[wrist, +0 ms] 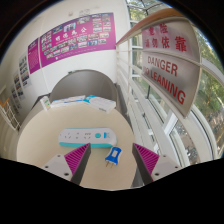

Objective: Unplug charger

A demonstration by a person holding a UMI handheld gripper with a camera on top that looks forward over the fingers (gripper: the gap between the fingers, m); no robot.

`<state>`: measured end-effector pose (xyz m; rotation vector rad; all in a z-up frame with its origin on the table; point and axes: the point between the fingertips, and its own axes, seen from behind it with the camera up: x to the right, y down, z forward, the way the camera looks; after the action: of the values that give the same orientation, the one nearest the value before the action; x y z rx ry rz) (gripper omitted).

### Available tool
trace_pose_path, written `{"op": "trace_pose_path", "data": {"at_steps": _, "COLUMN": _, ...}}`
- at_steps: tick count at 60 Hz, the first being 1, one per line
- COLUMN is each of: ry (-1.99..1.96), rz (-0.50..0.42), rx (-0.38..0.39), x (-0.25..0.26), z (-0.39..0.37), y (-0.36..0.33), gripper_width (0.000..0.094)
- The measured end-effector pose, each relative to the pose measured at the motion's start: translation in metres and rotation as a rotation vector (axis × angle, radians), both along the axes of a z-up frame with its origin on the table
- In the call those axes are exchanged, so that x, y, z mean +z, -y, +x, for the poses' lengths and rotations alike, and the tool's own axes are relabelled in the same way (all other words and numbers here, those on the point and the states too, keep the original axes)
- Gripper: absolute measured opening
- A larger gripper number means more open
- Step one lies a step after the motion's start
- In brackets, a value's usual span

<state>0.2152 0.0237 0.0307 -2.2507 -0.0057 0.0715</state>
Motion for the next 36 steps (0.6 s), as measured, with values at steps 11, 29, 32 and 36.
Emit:
{"op": "trace_pose_path", "data": {"at_steps": 11, "ry": 0.069, "rz": 0.057, "rx": 0.008, "x": 0.036, "z": -0.006, "y": 0.025, "gripper_width": 0.0856}}
{"op": "trace_pose_path", "data": {"at_steps": 29, "ry": 0.14, "rz": 0.12, "rx": -0.08, "x": 0.119, "z": -0.035, "y": 0.142, "gripper_width": 0.0858}}
{"op": "trace_pose_path", "data": {"at_steps": 32, "ry": 0.158, "rz": 0.14, "rx": -0.092, "x": 0.133, "z": -0.041, "y": 0.166, "gripper_width": 0.0856}}
{"op": "trace_pose_path", "data": {"at_steps": 36, "ry": 0.178, "rz": 0.152, "rx": -0.107, "x": 0.145, "z": -0.05, "y": 0.196, "gripper_width": 0.0857}}
